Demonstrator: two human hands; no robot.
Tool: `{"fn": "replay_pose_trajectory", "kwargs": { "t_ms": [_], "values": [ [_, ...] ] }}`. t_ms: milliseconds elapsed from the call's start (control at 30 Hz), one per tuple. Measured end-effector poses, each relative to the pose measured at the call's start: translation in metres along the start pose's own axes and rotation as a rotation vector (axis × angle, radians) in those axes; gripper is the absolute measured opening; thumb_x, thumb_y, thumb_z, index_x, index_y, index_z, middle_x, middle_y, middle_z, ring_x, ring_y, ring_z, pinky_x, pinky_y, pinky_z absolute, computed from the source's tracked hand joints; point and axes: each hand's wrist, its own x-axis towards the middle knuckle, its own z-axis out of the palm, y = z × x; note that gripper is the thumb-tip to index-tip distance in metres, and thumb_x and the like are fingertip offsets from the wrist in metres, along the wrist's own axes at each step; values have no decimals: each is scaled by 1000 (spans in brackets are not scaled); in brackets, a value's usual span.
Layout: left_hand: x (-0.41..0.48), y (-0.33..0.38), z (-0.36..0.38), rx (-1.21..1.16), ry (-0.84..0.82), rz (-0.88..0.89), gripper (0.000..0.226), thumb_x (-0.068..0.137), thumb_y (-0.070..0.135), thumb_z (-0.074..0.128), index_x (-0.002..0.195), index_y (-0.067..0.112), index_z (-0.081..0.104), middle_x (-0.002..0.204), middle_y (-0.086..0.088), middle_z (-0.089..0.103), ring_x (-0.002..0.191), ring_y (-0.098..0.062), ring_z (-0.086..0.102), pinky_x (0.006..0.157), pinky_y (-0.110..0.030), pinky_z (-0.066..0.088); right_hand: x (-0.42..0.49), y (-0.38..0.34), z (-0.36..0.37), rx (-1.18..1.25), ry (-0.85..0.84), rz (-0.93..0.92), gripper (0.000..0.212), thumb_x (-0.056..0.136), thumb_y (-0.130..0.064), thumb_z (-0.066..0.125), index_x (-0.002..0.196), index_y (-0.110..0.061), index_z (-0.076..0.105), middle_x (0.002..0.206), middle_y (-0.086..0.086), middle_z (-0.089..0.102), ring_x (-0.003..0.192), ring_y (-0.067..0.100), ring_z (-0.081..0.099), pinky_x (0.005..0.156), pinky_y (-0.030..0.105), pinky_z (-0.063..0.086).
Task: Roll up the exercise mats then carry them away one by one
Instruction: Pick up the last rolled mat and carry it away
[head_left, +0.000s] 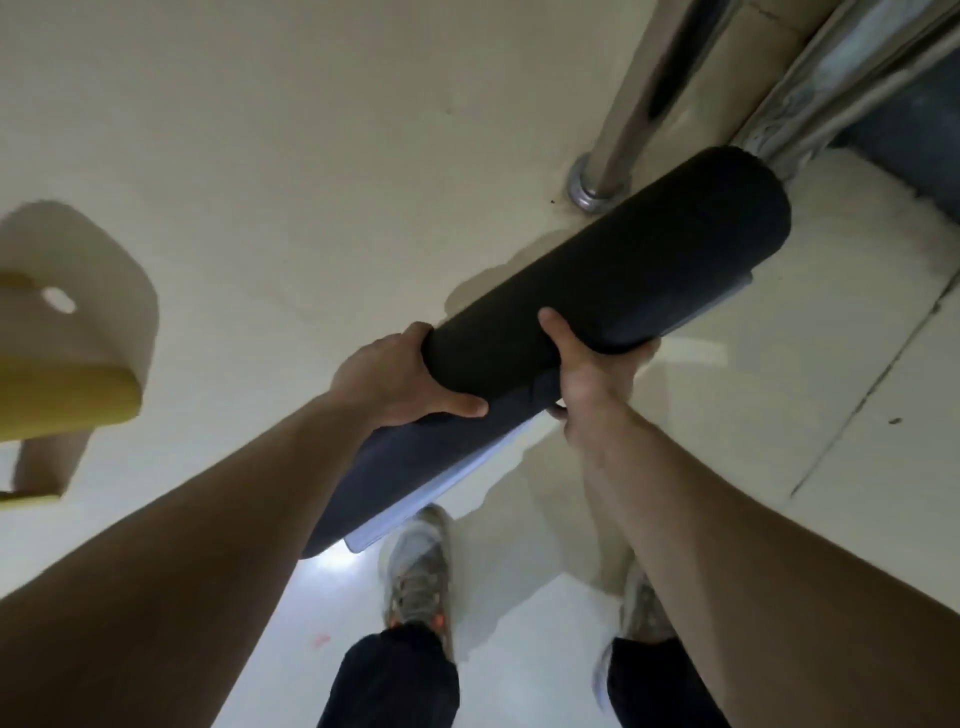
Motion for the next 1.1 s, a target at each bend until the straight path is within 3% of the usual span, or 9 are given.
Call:
{"fn": "replay_pose_trajectory", "kwargs": {
  "t_ms": [100, 167, 267, 400, 600, 700, 833, 967, 1100],
  "values": [
    [-79, -47, -19, -110, 17, -101, 108, 40, 90, 70, 130, 34, 47, 115, 4, 67, 101, -27, 62, 88, -44, 53, -82, 5, 15, -72, -117, -22, 136, 58, -46, 97, 157, -52, 5, 146, 1, 50, 127, 35, 55, 102, 65, 51],
    [-142, -87, -40, -175, 19, -163, 110, 40, 90, 69, 131, 34, 45, 116, 3, 66, 102, -27, 61, 90, -46, 53, -146, 8, 33, -142, -159, -11, 134, 60, -44, 97, 158, -49, 5, 144, 2, 49, 127, 36, 54, 101, 65, 52],
    [-234, -153, -72, -272, 62, -257, 108, 43, 89, 70, 132, 34, 43, 118, 3, 64, 103, -25, 60, 89, -46, 53, -248, 16, 74, -228, -252, -12, 136, 56, -46, 99, 157, -50, 7, 131, -4, 47, 124, 36, 55, 101, 65, 51],
    [-346, -250, -112, -392, 164, -385, 110, 42, 90, 71, 134, 36, 43, 120, 5, 64, 107, -24, 60, 91, -44, 53, -382, 41, 143, -313, -401, -87, 147, 34, -59, 93, 154, -52, 8, 128, -7, 48, 121, 33, 56, 102, 64, 51],
    [-473, -419, -149, -558, 301, -499, 107, 38, 88, 73, 128, 37, 47, 117, 8, 65, 108, -23, 60, 91, -43, 52, -550, 105, 262, -422, -579, -166, 145, 35, -58, 93, 153, -53, 9, 115, -12, 47, 116, 32, 59, 99, 63, 53],
    [-513, -499, -167, -611, 352, -523, 106, 35, 88, 73, 124, 37, 48, 114, 9, 65, 107, -24, 60, 93, -42, 51, -617, 138, 320, -419, -620, -174, 141, 39, -53, 95, 152, -53, 10, 120, -11, 50, 114, 31, 61, 96, 62, 55],
    [-540, -598, -199, -599, 408, -532, 113, 34, 89, 72, 130, 35, 46, 119, 6, 64, 111, -26, 59, 96, -43, 50, -680, 177, 404, -427, -643, -188, 150, 30, -61, 92, 155, -50, 9, 114, -10, 49, 113, 35, 61, 98, 60, 55],
    [-533, -696, -235, -598, 418, -530, 120, 31, 89, 70, 135, 35, 43, 122, 4, 62, 113, -27, 58, 100, -44, 49, -709, 213, 500, -460, -627, -185, 151, 37, -63, 95, 157, -49, 3, 133, -4, 50, 121, 38, 57, 101, 62, 52],
    [-495, -802, -264, -608, 392, -545, 122, 30, 88, 71, 136, 34, 43, 123, 6, 60, 116, -26, 56, 99, -40, 46, -716, 255, 606, -460, -605, -151, 147, 46, -57, 97, 157, -49, 1, 120, -7, 43, 115, 35, 56, 101, 61, 53]
  ]
}}
